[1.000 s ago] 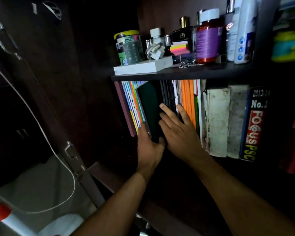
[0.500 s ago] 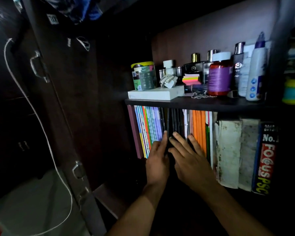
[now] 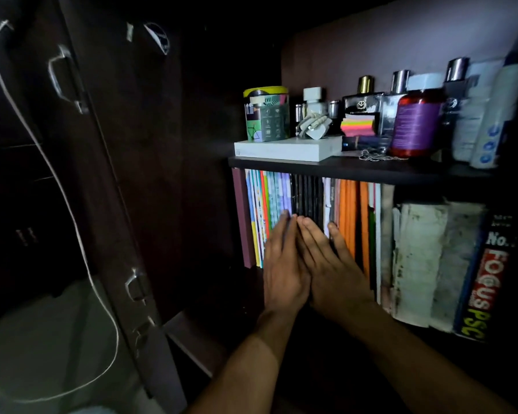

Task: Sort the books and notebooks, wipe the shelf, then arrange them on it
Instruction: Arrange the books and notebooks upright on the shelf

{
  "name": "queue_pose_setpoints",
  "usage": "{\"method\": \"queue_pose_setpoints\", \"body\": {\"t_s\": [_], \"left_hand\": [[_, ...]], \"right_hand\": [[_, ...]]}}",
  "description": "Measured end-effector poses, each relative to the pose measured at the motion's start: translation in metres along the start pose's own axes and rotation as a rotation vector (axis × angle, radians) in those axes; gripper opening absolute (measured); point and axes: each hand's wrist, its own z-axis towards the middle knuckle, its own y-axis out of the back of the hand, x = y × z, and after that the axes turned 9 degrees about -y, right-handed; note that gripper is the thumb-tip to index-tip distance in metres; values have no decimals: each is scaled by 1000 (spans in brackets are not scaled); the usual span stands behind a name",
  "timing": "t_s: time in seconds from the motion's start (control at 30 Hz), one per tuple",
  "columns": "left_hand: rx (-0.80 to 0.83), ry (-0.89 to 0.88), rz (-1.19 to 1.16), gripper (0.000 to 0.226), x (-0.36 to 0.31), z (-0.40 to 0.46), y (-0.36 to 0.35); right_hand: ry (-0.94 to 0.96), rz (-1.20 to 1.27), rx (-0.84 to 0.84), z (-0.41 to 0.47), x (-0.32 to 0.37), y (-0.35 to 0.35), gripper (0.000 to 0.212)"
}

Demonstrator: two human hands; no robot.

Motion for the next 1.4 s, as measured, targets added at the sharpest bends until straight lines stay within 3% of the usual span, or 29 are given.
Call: {"method": "queue_pose_setpoints", "body": {"t_s": [0.17,0.33,0.47,0.53,0.63,0.7,0.8,0.9,0.97,1.03,1.17,1.27,1.4], "left_hand": [[150,-23,54,66,7,0,-10],[253,101,205,75,0,4,-12],[172,104,12,88,2,4,-7],[83,203,-62,96,6,1,-5],[64,406,-190,111,13,6,-1],[105,428,-239,101,17,8,-4],[88,449,-345,79,21,11,-5],[62,469,-347,96,28,14,-6],[53,404,-286,100,24,10,-10],[10,219,-206,95,17,5,-11],[118,-68,-18,96,7,-1,-13],[169,-86,135,98,3,0,-16],[192,-44,107,95,2,-2,-18]], "right_hand": [[218,-87,8,7,-35,37,78],[361,-262,18,36,-83,46,92],[404,-401,98,42,-69,40,100],[422,-347,96,43,-69,48,100],[527,-229,-70,58,-68,58,82],[595,-206,-135,80,-63,55,73],[568,-337,-102,104,-52,44,79],[566,-416,-109,107,-42,38,82],[563,-362,-124,102,-45,46,75],[570,-308,-175,91,-54,55,70],[458,-206,-240,34,-89,60,69],[339,-230,-179,-12,-133,59,73],[365,-238,-105,-16,-152,48,85]]}}
